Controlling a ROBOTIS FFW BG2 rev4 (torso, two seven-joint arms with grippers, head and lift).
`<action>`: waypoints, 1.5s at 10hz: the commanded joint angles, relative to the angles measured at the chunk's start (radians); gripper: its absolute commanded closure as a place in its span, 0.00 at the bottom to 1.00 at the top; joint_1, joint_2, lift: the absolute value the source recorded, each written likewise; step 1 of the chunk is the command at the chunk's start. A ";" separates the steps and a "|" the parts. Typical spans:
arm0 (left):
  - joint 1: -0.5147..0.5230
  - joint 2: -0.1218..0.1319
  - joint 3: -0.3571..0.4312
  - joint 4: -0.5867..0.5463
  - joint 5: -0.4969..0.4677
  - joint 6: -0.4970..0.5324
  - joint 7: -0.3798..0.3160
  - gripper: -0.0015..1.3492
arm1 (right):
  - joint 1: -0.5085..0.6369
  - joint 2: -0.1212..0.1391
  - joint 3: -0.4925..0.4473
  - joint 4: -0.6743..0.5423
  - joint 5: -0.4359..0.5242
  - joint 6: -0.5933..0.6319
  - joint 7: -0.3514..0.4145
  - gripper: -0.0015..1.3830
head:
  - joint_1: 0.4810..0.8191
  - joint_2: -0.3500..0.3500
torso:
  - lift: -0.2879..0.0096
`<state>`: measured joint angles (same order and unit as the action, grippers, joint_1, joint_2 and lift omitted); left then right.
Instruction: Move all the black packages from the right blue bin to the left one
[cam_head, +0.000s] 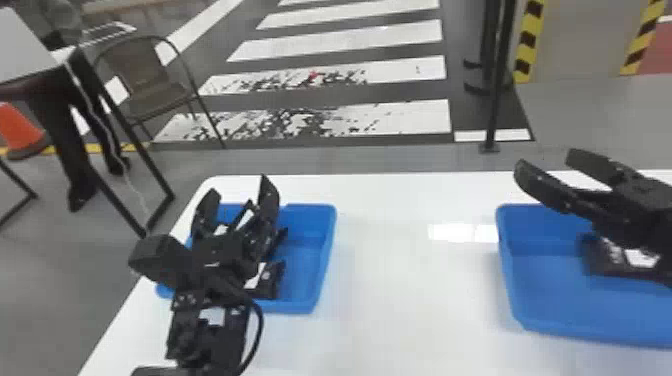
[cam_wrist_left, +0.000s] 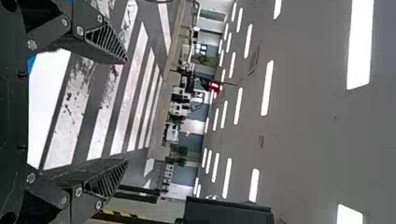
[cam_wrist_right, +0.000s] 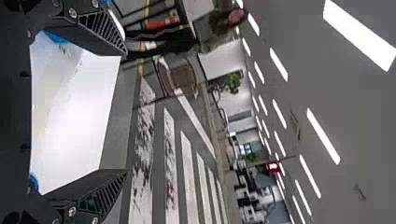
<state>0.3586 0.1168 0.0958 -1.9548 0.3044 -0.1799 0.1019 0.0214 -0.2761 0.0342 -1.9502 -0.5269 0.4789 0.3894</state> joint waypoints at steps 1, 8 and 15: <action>0.036 -0.005 -0.028 -0.054 0.037 -0.053 -0.001 0.10 | 0.096 0.031 -0.094 -0.081 0.090 -0.020 -0.061 0.11 | 0.53 0.80 | 0.45; 0.081 0.014 -0.080 -0.111 0.045 -0.036 -0.001 0.10 | 0.069 0.041 -0.164 0.071 0.212 0.203 -0.225 0.10 | 0.63 0.51 | 0.45; 0.081 0.017 -0.080 -0.113 0.049 -0.019 -0.001 0.10 | -0.071 0.032 -0.140 0.258 0.240 0.348 -0.182 0.11 | 0.63 0.48 | 0.45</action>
<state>0.4384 0.1335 0.0156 -2.0677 0.3529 -0.1990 0.1012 -0.0422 -0.2438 -0.1060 -1.7057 -0.2844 0.8241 0.2064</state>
